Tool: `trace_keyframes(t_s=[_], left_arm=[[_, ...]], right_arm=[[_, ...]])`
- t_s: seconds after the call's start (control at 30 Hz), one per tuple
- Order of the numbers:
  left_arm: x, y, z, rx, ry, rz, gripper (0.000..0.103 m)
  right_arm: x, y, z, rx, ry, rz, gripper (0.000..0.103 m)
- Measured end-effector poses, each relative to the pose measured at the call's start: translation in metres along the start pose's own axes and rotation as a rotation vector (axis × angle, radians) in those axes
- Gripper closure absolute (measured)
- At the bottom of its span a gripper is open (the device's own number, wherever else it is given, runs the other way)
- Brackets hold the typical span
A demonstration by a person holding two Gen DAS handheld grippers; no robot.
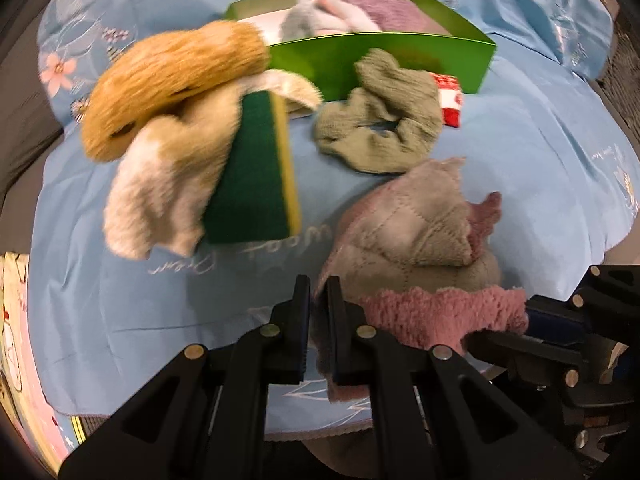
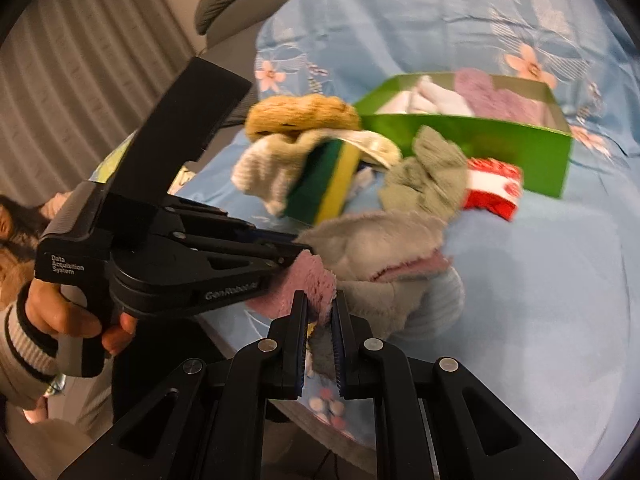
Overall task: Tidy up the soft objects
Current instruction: 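Lift the pink-grey towel with both grippers toward the green box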
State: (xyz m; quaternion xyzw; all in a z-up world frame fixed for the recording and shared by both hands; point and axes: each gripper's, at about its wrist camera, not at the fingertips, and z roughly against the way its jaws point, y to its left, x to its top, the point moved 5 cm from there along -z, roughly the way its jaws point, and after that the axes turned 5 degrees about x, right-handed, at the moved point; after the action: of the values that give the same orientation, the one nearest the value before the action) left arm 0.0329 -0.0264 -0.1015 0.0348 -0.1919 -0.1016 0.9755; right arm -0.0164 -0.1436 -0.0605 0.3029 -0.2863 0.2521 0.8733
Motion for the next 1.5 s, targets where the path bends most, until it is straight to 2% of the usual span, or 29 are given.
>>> trace_keyframes(t_s=[0.4,0.87,1.17,1.5], left_arm=[[-0.005,0.038,0.027,0.033,-0.007,0.094,0.097],[0.012,0.070,0.076,0.043,-0.099,0.150,0.097],[0.028,0.086,0.101,0.040,-0.150,0.182,0.097],[0.064,0.110,0.132,0.041,-0.208,0.218,0.097]], right_arm=[[0.037,0.042,-0.014,0.049,-0.003,0.142,0.091],[0.080,0.087,0.000,0.075,-0.087,0.279,0.091],[0.106,0.105,0.008,0.068,-0.134,0.343,0.091],[0.147,0.122,0.019,0.061,-0.193,0.397,0.091]])
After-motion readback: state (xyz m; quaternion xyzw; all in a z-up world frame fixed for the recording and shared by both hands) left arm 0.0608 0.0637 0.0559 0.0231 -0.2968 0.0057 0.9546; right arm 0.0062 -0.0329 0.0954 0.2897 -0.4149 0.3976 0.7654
